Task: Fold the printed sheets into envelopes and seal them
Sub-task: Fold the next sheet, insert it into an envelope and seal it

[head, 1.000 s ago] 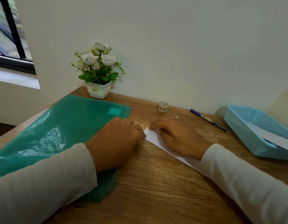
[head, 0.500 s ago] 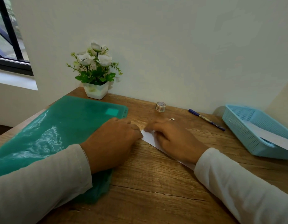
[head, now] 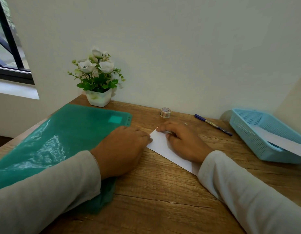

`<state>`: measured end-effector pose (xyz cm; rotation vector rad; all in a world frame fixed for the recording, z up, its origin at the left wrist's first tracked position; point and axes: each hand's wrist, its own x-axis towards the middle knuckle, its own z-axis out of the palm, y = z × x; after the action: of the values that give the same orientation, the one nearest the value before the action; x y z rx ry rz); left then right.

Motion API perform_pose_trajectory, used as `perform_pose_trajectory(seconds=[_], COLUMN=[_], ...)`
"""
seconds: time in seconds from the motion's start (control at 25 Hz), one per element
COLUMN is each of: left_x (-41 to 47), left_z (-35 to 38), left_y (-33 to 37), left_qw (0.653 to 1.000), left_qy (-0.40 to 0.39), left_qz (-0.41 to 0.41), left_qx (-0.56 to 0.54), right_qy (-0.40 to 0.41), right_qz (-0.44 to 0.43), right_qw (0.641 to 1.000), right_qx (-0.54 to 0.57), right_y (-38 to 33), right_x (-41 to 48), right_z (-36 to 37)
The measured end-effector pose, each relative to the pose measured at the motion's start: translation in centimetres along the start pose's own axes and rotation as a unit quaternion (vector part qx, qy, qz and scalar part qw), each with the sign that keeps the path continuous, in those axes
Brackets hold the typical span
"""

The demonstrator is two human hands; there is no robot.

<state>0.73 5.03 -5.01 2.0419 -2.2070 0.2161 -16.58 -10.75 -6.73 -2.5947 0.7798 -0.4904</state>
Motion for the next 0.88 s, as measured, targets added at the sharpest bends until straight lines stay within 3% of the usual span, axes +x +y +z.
perform_pose_trajectory(seconds=[0.16, 0.36, 0.52, 0.72, 0.88], left_x=[-0.4, -0.6, -0.6, -0.5, -0.7], left_z=[-0.7, -0.7, -0.6, -0.8, -0.5], left_y=[0.0, 0.2, 0.1, 0.3, 0.5], left_qw=[1.0, 1.0, 1.0, 1.0, 1.0], left_qy=[0.017, 0.015, 0.006, 0.005, 0.001], left_qz=[-0.005, -0.006, -0.007, -0.008, -0.009], left_qx=[0.016, 0.016, 0.021, 0.017, 0.024], right_qy=[0.0, -0.044, -0.012, -0.044, -0.021], right_qz=[-0.01, -0.106, -0.043, -0.091, -0.047], right_qw=[1.0, 0.992, 0.995, 0.989, 0.994], right_qx=[-0.023, -0.055, -0.091, -0.11, -0.095], right_y=[-0.4, -2.7, -1.1, -2.9, -1.2], right_x=[-0.1, -1.1, 0.7, -0.8, 0.3], right_z=[-0.4, 0.0, -1.1, -0.2, -1.1])
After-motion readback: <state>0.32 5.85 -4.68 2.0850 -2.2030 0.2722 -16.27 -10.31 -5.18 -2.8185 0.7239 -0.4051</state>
